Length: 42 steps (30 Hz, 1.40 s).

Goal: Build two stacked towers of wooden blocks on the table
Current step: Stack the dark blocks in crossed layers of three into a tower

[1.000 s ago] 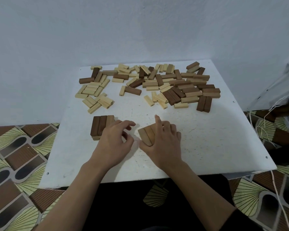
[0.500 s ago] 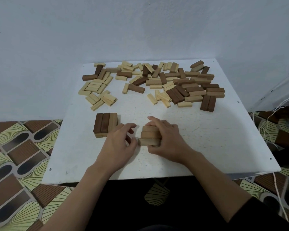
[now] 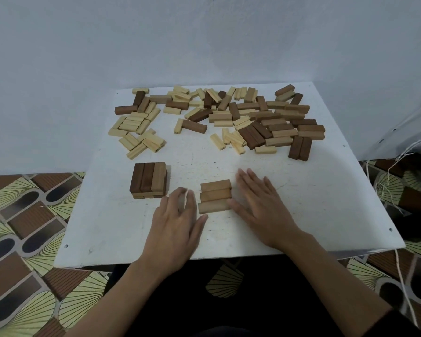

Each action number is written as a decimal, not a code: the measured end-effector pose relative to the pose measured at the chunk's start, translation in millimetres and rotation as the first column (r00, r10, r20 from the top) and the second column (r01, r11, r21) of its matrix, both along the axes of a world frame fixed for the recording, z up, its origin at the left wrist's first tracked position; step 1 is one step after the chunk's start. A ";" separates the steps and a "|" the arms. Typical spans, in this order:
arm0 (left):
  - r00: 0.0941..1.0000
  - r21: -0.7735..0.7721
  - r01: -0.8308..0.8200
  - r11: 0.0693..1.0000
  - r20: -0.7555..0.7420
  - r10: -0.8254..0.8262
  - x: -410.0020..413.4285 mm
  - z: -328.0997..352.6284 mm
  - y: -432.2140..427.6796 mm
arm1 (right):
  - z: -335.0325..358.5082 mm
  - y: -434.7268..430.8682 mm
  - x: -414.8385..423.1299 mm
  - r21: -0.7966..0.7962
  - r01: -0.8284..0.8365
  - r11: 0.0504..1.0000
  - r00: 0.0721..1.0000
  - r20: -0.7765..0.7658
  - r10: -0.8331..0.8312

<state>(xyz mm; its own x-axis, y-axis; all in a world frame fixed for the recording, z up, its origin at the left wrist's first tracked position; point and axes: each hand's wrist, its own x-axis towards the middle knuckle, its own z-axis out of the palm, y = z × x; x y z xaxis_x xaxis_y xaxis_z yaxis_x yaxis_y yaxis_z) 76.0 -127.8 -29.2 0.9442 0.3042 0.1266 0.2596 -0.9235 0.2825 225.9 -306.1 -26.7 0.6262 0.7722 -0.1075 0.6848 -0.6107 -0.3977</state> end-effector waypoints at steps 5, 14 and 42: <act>0.995 0.056 -0.075 0.996 -0.061 0.078 5.8 -5.8 -11.3 | -2.5 3.5 -5.6 -0.093 -0.035 0.995 0.996 0.073 0.042; 0.992 0.096 -0.084 0.992 -0.087 0.093 10.0 -8.3 -17.9 | -2.9 1.2 -5.2 -0.118 -0.068 0.991 0.993 0.084 0.078; 0.990 0.067 -0.101 0.993 -0.093 0.107 11.2 -8.0 -15.4 | -12.7 3.1 -10.7 -0.107 -0.053 0.993 0.986 0.153 0.069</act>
